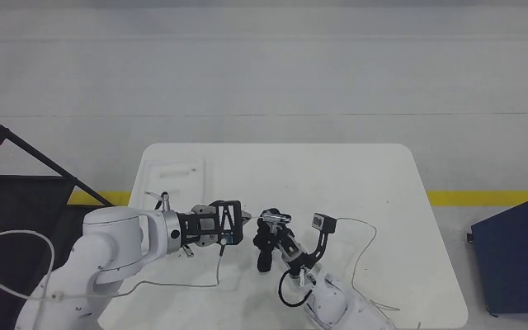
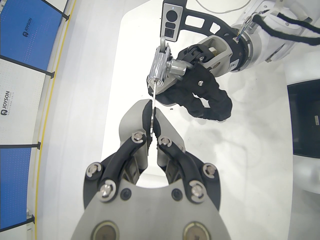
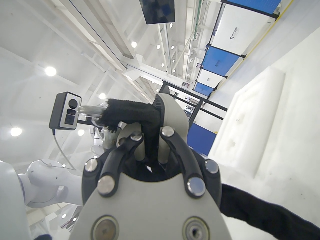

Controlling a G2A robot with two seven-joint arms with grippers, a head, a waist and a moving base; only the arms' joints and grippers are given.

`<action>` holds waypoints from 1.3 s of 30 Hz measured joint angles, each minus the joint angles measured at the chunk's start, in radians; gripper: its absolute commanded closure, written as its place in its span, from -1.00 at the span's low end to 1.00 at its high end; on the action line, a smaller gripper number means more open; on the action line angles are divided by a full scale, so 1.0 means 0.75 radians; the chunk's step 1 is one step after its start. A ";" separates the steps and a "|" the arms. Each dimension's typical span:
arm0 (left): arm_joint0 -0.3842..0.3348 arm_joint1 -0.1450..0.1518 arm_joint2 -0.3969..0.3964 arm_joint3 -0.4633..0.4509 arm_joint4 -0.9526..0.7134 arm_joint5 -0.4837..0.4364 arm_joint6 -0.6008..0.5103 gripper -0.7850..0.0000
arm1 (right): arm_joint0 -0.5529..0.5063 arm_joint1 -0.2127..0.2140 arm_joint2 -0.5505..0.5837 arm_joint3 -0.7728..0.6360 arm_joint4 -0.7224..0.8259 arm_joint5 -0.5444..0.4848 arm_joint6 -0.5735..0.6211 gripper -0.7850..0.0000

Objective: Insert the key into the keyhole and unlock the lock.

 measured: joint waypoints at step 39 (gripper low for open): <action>-0.339 0.072 0.227 0.030 -0.114 -0.147 -0.170 1.00 | -0.034 -0.007 0.028 -0.020 0.013 0.069 0.101 1.00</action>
